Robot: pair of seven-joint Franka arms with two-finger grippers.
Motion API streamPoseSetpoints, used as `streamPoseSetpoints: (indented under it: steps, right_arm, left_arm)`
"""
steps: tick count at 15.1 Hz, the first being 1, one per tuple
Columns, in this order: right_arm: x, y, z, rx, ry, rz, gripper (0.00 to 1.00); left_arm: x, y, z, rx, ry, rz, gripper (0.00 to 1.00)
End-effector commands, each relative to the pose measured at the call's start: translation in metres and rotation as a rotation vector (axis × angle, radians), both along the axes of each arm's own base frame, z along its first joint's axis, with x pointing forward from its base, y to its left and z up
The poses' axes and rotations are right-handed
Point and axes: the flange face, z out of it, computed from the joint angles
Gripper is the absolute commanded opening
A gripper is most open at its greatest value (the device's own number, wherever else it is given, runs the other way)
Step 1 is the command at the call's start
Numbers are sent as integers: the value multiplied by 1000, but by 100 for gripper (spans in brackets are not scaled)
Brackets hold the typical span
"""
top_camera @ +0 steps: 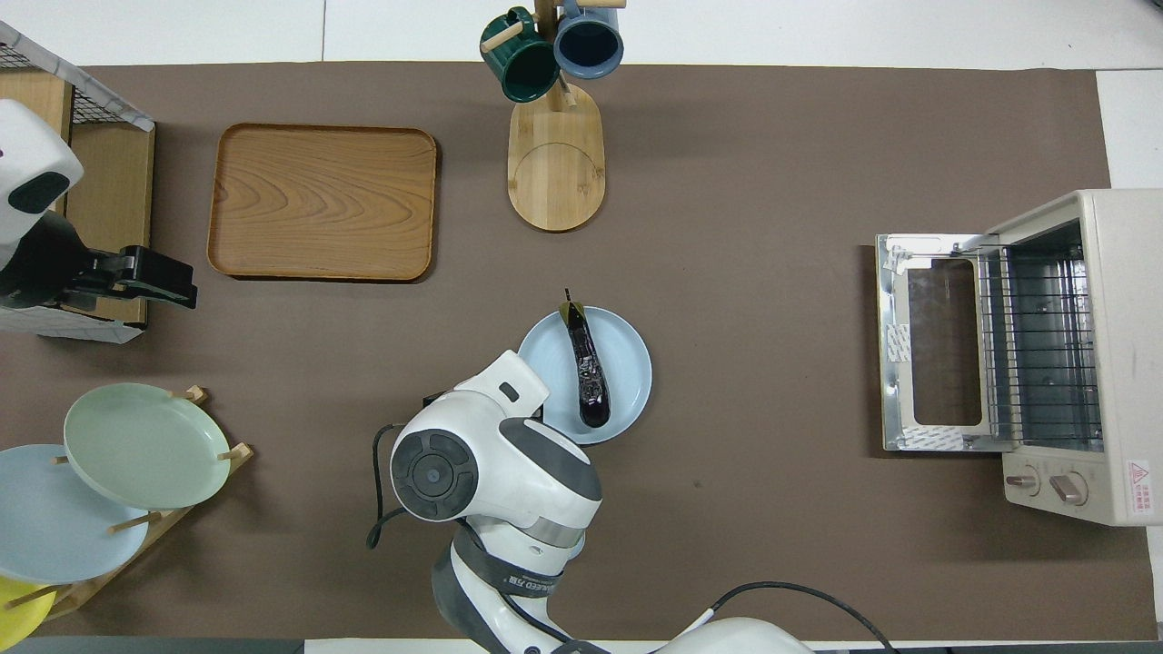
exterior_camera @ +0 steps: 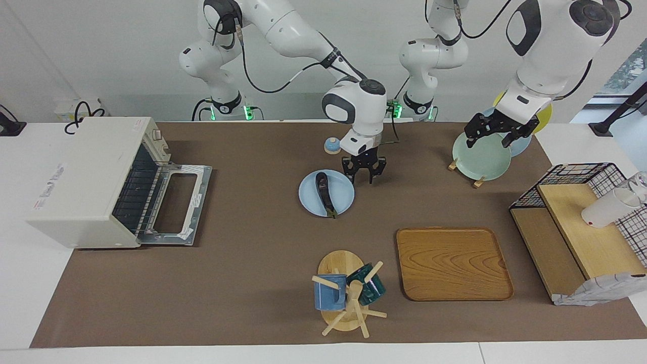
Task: Put eggplant into oven
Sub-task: 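Grasp the eggplant on the blue plate with the right gripper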
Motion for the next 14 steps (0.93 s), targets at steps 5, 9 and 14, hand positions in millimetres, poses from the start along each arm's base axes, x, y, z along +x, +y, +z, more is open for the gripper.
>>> streamPoseSetpoints:
  steps: [5, 9, 14]
  right_arm:
    - [20, -30, -3, -67, -44, 165, 60]
    - [13, -31, -12, -48, -51, 186, 48]
    - [-2, -34, -24, -55, -36, 202, 13]
  left_arm:
    - [-3, 3, 4, -11, -16, 6, 100]
    - [-6, 3, 7, -10, -16, 11, 100]
    - [-6, 4, 7, -10, -16, 12, 100]
